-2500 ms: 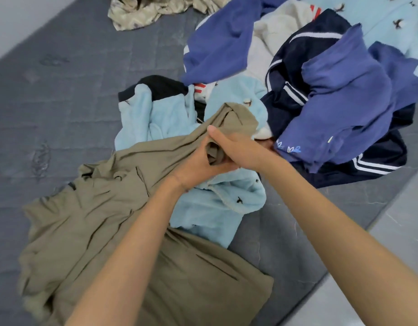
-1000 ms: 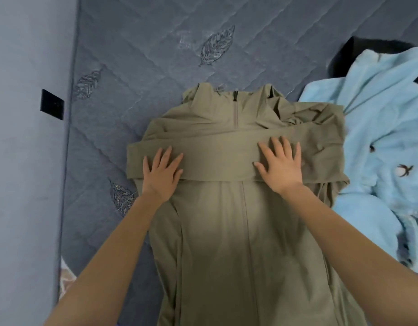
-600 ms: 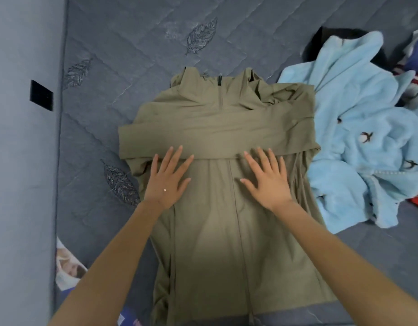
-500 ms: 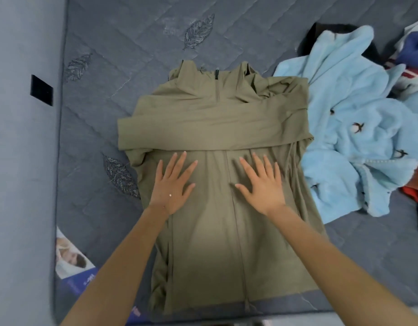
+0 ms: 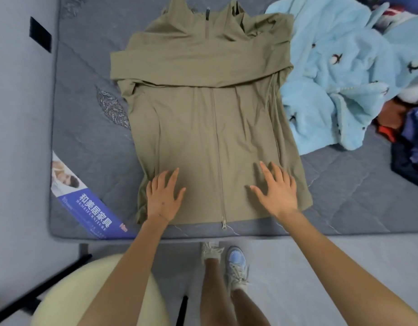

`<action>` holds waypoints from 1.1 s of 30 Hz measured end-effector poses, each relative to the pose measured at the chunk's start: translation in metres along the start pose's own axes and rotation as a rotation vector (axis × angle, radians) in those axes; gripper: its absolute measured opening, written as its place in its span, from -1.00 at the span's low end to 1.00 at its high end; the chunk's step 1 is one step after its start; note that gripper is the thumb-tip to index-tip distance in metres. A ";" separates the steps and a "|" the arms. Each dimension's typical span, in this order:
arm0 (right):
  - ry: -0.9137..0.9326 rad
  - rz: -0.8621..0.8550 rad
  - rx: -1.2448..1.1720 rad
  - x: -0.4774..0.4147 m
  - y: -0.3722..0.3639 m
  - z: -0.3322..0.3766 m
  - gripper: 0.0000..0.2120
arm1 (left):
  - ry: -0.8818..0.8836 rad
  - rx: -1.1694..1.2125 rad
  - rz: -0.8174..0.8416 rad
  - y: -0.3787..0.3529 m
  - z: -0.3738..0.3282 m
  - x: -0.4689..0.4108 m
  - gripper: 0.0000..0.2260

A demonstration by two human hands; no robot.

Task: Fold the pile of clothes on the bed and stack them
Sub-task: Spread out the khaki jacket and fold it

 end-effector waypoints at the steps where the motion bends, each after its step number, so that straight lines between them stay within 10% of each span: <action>1: -0.007 -0.016 -0.028 0.008 0.000 -0.008 -0.33 | 0.026 0.013 -0.007 -0.005 0.002 0.009 -0.50; 16: -0.441 -0.157 -0.395 0.024 0.005 -0.089 -0.04 | 0.719 0.578 0.005 -0.042 0.086 0.058 -0.49; 21: -0.561 -0.081 -0.482 0.026 0.001 -0.081 -0.55 | 0.598 0.574 0.079 -0.025 0.070 0.055 -0.73; 33: -0.360 -0.071 -1.359 -0.062 0.059 0.063 -0.95 | 0.445 1.164 -0.362 0.119 0.017 -0.052 -0.91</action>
Point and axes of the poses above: each hand's wrist, its own x-axis away from the middle knuckle, its own y-axis out of the back of the hand, z = x × y, the point moved 9 cm from there along -x, towards the middle knuckle, and after that the axes turned 13 degrees about -x, right-handed, at the moved point
